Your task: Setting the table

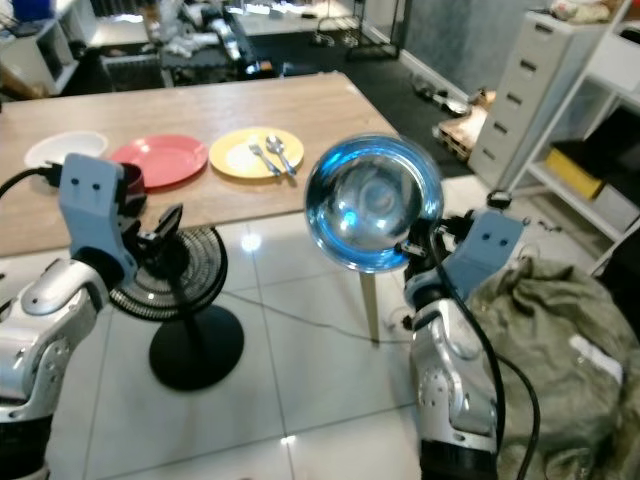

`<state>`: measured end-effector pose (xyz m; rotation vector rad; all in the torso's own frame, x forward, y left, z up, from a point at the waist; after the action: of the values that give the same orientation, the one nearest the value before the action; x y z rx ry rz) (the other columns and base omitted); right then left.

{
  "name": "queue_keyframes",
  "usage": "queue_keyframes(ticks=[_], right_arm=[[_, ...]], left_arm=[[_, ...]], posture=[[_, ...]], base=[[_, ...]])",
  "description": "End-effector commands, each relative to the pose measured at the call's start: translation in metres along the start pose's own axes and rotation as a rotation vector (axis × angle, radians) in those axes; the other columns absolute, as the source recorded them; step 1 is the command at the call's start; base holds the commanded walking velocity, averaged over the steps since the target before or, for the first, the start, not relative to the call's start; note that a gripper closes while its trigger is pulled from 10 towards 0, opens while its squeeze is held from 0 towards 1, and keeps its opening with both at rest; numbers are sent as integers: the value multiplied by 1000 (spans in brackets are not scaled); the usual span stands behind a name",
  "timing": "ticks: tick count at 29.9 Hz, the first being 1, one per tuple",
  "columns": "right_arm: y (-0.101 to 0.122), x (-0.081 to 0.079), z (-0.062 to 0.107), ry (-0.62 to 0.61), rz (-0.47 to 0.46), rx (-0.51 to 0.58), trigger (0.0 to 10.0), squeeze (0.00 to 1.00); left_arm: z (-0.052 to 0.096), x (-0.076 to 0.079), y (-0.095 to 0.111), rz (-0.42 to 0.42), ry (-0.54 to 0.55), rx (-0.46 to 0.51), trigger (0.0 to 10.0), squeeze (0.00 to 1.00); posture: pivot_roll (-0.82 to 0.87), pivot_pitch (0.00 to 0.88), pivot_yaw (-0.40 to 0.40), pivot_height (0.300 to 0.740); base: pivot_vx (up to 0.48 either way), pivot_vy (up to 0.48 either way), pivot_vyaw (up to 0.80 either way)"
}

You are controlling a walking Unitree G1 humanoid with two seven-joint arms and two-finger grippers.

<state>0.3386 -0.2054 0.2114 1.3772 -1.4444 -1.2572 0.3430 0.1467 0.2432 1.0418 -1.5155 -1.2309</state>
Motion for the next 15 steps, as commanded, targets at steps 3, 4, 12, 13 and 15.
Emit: queue_keyframes(ticks=[3, 4, 12, 13, 15], right_arm=[[5, 2, 1, -11, -6, 22, 10000, 0], [5, 2, 1, -11, -5, 21, 10000, 0], [5, 1, 1, -6, -4, 22, 10000, 0], [5, 1, 1, -6, -5, 22, 10000, 0], [5, 0, 1, -1, -3, 21, 10000, 0]], left_arm=[[1, -1, -2, 3, 3, -11, 10000, 0], [0, -1, -2, 4, 4, -10, 10000, 0], [0, -2, -2, 18, 8, -8, 10000, 0], [0, -2, -2, 19, 9, -8, 10000, 0], [0, -1, -1, 21, 9, -7, 10000, 0]], posture=[[5, 0, 70, 740], [5, 0, 69, 740], [5, 0, 69, 740], [5, 0, 69, 740], [5, 0, 70, 740]], base=[[0, 0, 0], [0, 0, 0], [0, 0, 0], [0, 0, 0], [0, 0, 0]])
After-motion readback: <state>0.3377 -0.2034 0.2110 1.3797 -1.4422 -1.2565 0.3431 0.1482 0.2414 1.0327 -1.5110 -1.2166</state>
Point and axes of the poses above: a point about 5 cm out from each wrist's last joint towards the gripper, its own z axis pointing back from the gripper into the wrist, its own y axis along the axis of the wrist's last joint, x = y × z, the point moved 3 cm from there along -z, pointing out of the wrist towards the gripper, and after that the axes turned 13 degrees about z, right-handed, at the moved point
